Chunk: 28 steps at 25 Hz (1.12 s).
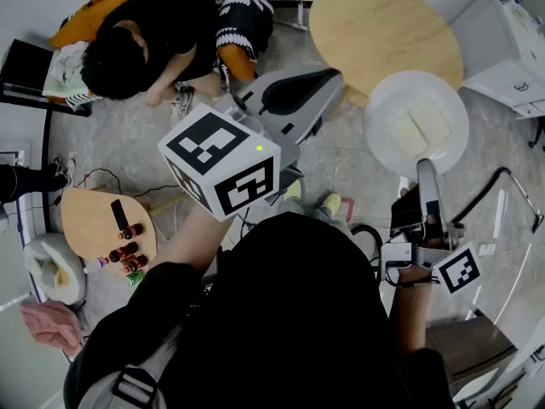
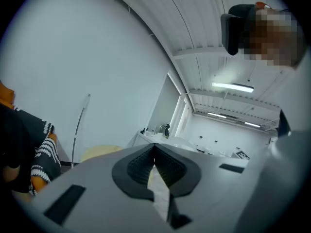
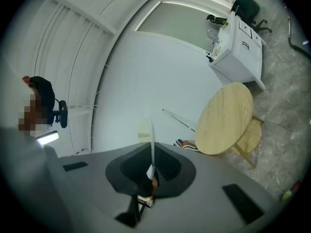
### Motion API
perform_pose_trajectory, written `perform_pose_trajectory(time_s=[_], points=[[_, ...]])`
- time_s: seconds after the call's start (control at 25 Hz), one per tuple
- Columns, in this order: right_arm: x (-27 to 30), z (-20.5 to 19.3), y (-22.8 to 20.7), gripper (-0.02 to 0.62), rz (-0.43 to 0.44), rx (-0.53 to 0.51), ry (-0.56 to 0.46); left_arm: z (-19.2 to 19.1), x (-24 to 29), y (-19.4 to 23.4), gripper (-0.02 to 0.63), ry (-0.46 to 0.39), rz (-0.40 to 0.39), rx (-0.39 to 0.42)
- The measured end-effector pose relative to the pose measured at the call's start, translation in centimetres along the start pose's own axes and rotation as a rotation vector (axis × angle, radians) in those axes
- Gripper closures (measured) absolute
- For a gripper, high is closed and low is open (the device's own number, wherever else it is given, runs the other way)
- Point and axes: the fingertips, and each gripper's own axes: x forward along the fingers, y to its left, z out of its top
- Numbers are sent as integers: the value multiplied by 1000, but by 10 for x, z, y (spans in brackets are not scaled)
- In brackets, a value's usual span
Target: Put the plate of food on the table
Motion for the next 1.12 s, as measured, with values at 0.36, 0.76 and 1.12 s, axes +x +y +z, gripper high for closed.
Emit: perform_pose_trajectory(time_s=[0.36, 0.76, 1.12], points=[[3, 2, 2, 578, 3, -6, -3, 1, 1, 0, 612, 5, -10, 4], [4, 2, 5, 578, -7, -4, -11, 2, 1, -1, 612, 7, -29, 1], [27, -14, 7, 578, -27, 3, -18, 0, -10, 28, 612, 15, -35, -12]])
